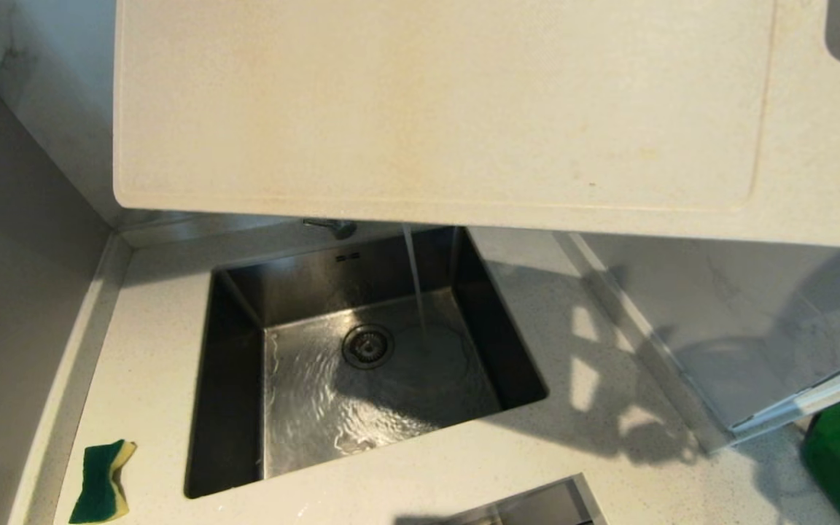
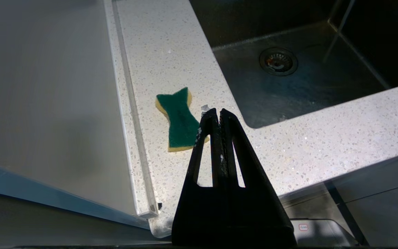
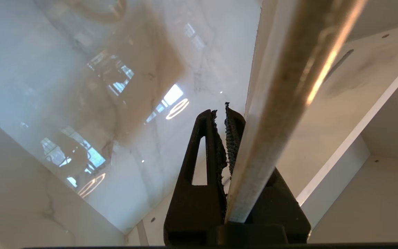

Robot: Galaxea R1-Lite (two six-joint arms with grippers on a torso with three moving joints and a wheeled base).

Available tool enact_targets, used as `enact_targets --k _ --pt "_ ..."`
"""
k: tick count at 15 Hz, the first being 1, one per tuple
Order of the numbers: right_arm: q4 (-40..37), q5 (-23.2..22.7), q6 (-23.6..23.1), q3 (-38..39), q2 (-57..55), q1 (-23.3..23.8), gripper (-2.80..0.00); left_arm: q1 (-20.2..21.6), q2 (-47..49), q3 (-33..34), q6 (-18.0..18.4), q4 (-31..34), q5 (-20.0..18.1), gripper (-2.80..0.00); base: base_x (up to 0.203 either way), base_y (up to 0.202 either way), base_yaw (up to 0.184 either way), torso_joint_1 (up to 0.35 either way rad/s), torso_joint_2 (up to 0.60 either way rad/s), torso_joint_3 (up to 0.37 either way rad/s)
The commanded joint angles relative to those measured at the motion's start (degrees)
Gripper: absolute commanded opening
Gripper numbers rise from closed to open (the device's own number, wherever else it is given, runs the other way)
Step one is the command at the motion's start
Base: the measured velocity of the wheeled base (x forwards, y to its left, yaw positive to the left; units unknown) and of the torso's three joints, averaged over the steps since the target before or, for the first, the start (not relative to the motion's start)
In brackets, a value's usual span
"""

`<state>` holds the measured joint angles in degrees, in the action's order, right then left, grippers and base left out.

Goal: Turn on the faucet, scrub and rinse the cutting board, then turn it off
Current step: Put down the cutting board

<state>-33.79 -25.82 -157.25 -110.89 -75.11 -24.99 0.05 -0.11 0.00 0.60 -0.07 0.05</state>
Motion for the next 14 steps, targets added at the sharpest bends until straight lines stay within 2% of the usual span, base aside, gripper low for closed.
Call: enact_targets --k 1,8,12,14 --pt "1.66 -0.14 -0.89 -0.81 0.75 -0.04 -2.80 -0.04 0.02 0.00 0.02 -0.01 0.04 -2.80 0.000 0.000 0.000 0.000 0.00 0.000" --pt "3.82 0.24 -0.89 1.46 1.01 0.03 -2.80 0.04 0.02 0.00 0.02 -0.01 0.04 -2.80 0.000 0.000 0.000 0.000 0.00 0.000" --pt "3.80 1.92 -0.64 1.46 1.01 0.03 -2.80 -0.04 0.02 0.00 0.02 -0.01 0.04 -2.80 0.000 0.000 0.000 0.000 0.00 0.000" --pt "3.97 3.81 0.95 1.29 0.94 0.03 -2.80 -0.02 0.02 0.00 0.02 -0.01 0.04 -2.80 0.000 0.000 0.000 0.000 0.00 0.000"
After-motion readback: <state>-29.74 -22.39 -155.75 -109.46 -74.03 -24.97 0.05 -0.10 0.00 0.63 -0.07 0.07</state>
